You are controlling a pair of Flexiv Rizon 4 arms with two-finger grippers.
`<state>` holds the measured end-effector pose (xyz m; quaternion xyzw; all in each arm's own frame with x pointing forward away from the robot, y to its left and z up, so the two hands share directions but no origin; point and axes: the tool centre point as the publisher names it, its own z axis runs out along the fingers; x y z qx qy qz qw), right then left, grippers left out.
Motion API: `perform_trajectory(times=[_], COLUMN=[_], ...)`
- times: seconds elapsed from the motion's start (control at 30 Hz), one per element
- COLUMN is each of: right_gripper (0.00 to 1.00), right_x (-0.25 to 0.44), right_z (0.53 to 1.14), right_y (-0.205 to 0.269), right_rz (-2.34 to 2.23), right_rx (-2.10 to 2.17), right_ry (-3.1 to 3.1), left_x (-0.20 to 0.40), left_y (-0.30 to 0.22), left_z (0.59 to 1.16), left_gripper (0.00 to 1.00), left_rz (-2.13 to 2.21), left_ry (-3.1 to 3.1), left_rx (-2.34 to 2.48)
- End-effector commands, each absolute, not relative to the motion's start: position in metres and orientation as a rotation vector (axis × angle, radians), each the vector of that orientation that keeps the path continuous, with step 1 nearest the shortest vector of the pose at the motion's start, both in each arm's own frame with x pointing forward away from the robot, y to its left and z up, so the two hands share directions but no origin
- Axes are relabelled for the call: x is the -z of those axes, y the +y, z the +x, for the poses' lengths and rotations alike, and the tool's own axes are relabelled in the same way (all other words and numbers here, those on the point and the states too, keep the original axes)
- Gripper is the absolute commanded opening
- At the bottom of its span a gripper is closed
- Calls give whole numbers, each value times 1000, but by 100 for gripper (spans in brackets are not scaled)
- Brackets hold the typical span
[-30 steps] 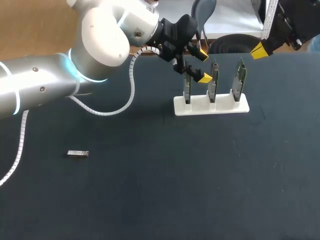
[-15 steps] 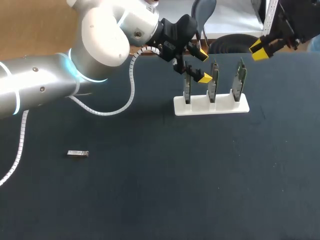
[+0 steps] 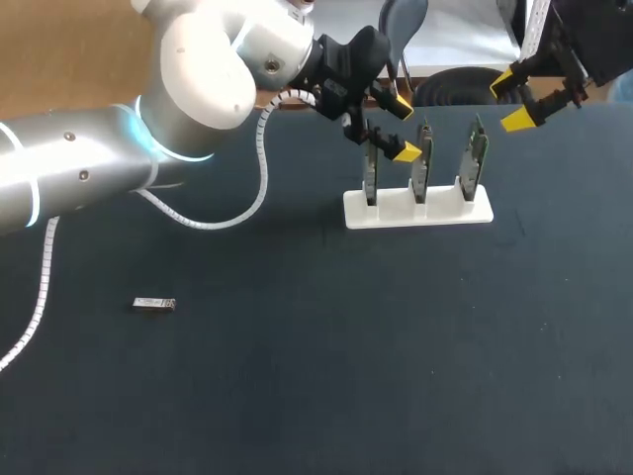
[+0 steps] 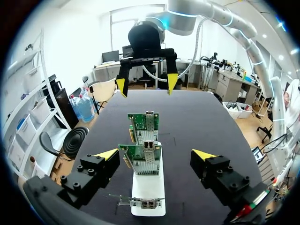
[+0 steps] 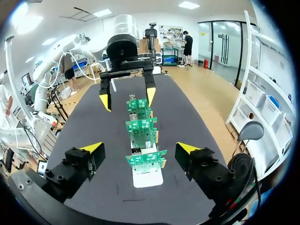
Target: Pick up the optical module with the left hand, and insert it into the network port with the right hand.
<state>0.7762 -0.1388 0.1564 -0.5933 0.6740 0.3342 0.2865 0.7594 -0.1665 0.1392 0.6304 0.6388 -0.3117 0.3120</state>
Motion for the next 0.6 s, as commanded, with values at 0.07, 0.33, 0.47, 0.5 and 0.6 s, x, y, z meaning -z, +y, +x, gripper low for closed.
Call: perform_trajectory(times=[0.07, 0.33, 0.47, 0.5, 0.6], right_gripper=[100, 100, 100, 100, 100], right_x=[-157, -157, -157, -157, -157], right_z=[774, 774, 774, 774, 774], right_y=[-138, -138, -138, -138, -138], right_rz=[-1583, -1583, -1583, -1583, -1583], right_rx=[-886, -886, -886, -886, -886], right_ry=[1801, 1801, 1801, 1801, 1801], left_x=[-157, -203, -227, -232, -246], left_y=[-167, -138, -103, -92, -59], left_z=[762, 768, 768, 768, 764], left_gripper=[100, 100, 100, 100, 100], left_rz=[1633, 1600, 1575, 1568, 1543], left_ry=[1670, 1659, 1647, 1646, 1648], left_rx=[853, 780, 665, 618, 548])
